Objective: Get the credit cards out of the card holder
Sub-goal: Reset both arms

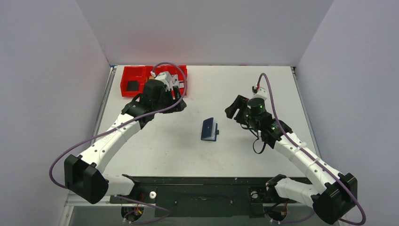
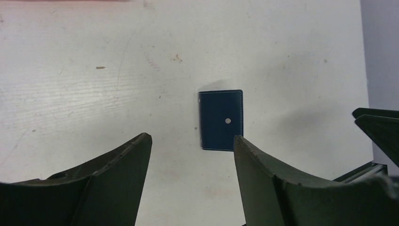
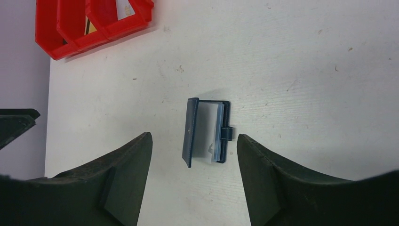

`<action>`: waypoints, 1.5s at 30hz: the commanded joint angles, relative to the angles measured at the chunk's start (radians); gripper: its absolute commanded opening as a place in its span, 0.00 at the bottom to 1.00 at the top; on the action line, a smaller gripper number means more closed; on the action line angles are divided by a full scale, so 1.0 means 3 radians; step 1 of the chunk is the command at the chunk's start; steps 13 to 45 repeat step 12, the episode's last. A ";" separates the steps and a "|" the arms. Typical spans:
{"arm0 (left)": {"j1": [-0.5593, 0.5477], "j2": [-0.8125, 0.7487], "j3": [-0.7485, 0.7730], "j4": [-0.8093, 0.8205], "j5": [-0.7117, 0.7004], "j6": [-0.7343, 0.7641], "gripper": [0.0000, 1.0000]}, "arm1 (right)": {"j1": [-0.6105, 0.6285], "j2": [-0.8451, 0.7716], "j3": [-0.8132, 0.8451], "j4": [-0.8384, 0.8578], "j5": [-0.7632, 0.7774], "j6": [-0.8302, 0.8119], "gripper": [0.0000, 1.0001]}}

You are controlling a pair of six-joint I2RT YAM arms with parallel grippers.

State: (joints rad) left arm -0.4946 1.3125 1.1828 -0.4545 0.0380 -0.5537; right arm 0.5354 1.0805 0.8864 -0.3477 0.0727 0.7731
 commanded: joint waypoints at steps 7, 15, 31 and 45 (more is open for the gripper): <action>0.0038 -0.0155 -0.0079 0.0028 -0.0100 0.0178 0.62 | -0.0034 -0.0013 0.0096 0.0186 0.0106 -0.0041 0.63; 0.0038 -0.0146 -0.0086 0.0012 -0.0175 0.0177 0.62 | -0.0035 -0.0005 0.0095 0.0188 0.0112 -0.0046 0.63; 0.0038 -0.0146 -0.0086 0.0012 -0.0175 0.0177 0.62 | -0.0035 -0.0005 0.0095 0.0188 0.0112 -0.0046 0.63; 0.0038 -0.0146 -0.0086 0.0012 -0.0175 0.0177 0.62 | -0.0035 -0.0005 0.0095 0.0188 0.0112 -0.0046 0.63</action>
